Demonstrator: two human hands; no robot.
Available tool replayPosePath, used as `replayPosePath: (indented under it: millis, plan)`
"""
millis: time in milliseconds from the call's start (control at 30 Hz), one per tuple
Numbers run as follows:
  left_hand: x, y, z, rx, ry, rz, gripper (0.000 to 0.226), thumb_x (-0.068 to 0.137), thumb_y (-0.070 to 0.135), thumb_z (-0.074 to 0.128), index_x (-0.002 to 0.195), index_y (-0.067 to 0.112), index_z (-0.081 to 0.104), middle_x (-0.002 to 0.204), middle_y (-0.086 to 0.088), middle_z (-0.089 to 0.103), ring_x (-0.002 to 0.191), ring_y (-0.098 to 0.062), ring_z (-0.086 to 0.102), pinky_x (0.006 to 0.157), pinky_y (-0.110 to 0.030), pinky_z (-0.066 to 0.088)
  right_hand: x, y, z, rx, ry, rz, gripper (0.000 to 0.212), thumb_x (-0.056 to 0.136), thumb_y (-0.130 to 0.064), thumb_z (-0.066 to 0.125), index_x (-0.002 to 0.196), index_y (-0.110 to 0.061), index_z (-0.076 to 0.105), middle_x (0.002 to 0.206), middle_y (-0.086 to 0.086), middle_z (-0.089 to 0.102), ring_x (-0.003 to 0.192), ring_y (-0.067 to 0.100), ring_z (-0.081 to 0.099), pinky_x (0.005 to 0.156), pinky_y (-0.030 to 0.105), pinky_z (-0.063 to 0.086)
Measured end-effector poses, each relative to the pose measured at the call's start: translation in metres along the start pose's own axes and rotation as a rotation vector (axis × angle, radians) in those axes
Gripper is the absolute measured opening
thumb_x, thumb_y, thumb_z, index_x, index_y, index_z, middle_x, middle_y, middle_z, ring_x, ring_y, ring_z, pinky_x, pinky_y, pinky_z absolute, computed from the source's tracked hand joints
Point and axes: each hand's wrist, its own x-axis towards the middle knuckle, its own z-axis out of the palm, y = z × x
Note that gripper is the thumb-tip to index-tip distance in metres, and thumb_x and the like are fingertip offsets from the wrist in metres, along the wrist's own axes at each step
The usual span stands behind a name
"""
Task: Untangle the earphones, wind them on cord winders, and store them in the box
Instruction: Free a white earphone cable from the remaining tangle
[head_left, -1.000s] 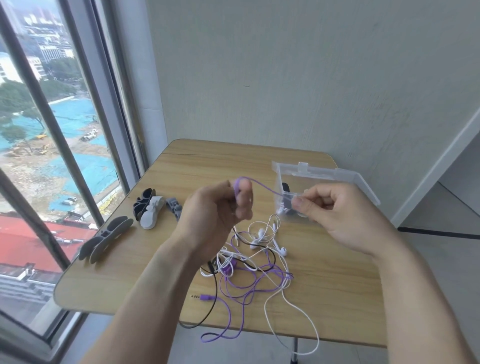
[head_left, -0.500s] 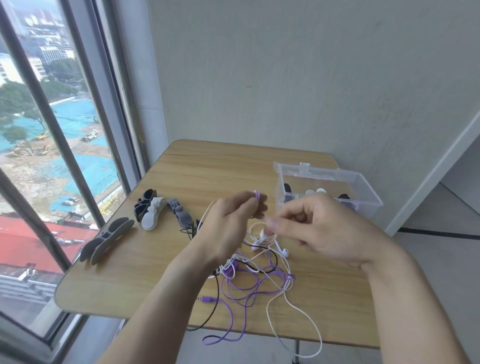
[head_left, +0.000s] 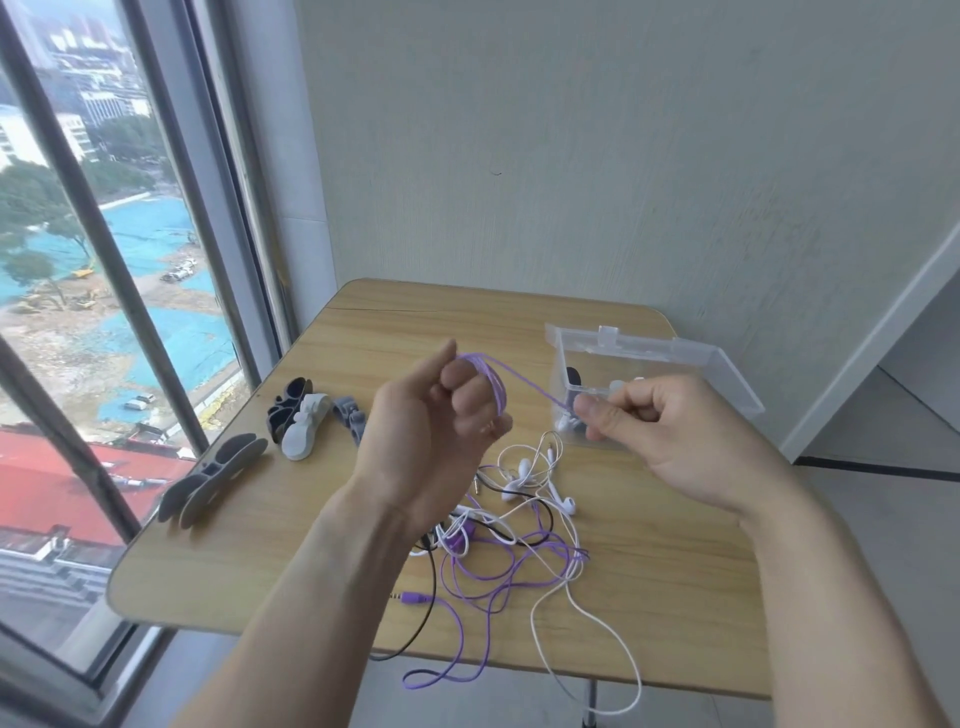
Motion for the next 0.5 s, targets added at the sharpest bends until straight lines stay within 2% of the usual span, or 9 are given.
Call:
replayPosePath:
  millis: [67, 133, 167, 233, 333, 400, 500]
  plan:
    - [0.0, 0.002, -0.003, -0.121, 0.002, 0.049, 0.036, 0.102, 0.029, 0.036, 0.072, 0.017, 0.053, 0.069, 0.002, 0.054, 0.056, -0.013, 0.051, 0.07, -0.031, 0.031, 0.001, 0.001, 0.004, -0.109, -0.052, -0.009, 0.046, 0.083, -0.06, 0.057, 0.071, -0.019, 0.073, 0.042, -0.014, 0.037, 0.041, 0.005, 0.035, 0.047, 0.015, 0.029]
    - [0.001, 0.004, -0.005, -0.163, 0.002, 0.085, 0.037, 0.103, 0.033, 0.031, 0.094, 0.01, 0.058, 0.101, -0.009, 0.071, 0.088, -0.019, 0.071, 0.071, -0.031, 0.033, 0.001, 0.0, 0.008, -0.103, -0.155, -0.002, 0.04, 0.091, -0.054, 0.057, 0.075, -0.021, 0.074, 0.045, -0.013, 0.038, 0.044, 0.006, 0.033, 0.048, 0.016, 0.026]
    - [0.002, 0.004, -0.006, -0.143, 0.006, 0.097, 0.041, 0.103, 0.035, 0.028, 0.103, 0.006, 0.058, 0.114, -0.014, 0.071, 0.103, -0.024, 0.071, 0.071, -0.032, 0.034, 0.001, -0.001, 0.01, -0.054, -0.227, 0.0, 0.037, 0.092, -0.05, 0.058, 0.078, -0.021, 0.076, 0.047, -0.013, 0.04, 0.045, 0.005, 0.034, 0.049, 0.017, 0.029]
    - [0.004, 0.002, -0.004, 0.016, 0.053, 0.133, 0.048, 0.102, 0.039, 0.027, 0.114, 0.002, 0.057, 0.123, -0.018, 0.068, 0.115, -0.028, 0.067, 0.07, -0.034, 0.034, 0.001, -0.004, 0.015, 0.015, -0.364, -0.021, 0.031, 0.092, -0.047, 0.06, 0.086, -0.023, 0.078, 0.053, -0.011, 0.048, 0.049, 0.005, 0.04, 0.052, 0.018, 0.033]
    - [0.004, -0.006, -0.004, 0.525, 0.095, 0.25, 0.049, 0.094, 0.044, 0.037, 0.118, 0.009, 0.062, 0.12, -0.006, 0.071, 0.112, -0.02, 0.068, 0.072, -0.035, 0.037, 0.001, -0.009, 0.019, 0.055, -0.433, -0.069, 0.022, 0.094, -0.043, 0.064, 0.096, -0.026, 0.078, 0.063, -0.005, 0.055, 0.059, 0.01, 0.046, 0.056, 0.024, 0.036]
    - [0.0, -0.012, -0.003, 0.865, 0.041, 0.287, 0.04, 0.09, 0.043, 0.043, 0.111, 0.016, 0.065, 0.11, 0.006, 0.073, 0.103, -0.009, 0.067, 0.075, -0.032, 0.039, 0.001, -0.012, 0.017, 0.13, -0.398, -0.073, 0.019, 0.095, -0.034, 0.065, 0.096, -0.02, 0.078, 0.059, -0.006, 0.053, 0.054, 0.008, 0.044, 0.052, 0.019, 0.035]
    - [-0.004, -0.017, -0.003, 1.08, -0.003, 0.236, 0.029, 0.094, 0.043, 0.052, 0.095, 0.015, 0.061, 0.084, 0.012, 0.065, 0.082, -0.005, 0.059, 0.077, -0.027, 0.044, 0.0, -0.014, 0.011, 0.264, -0.297, -0.093, 0.018, 0.094, -0.026, 0.065, 0.091, -0.015, 0.078, 0.056, -0.007, 0.048, 0.05, 0.005, 0.039, 0.048, 0.016, 0.032]
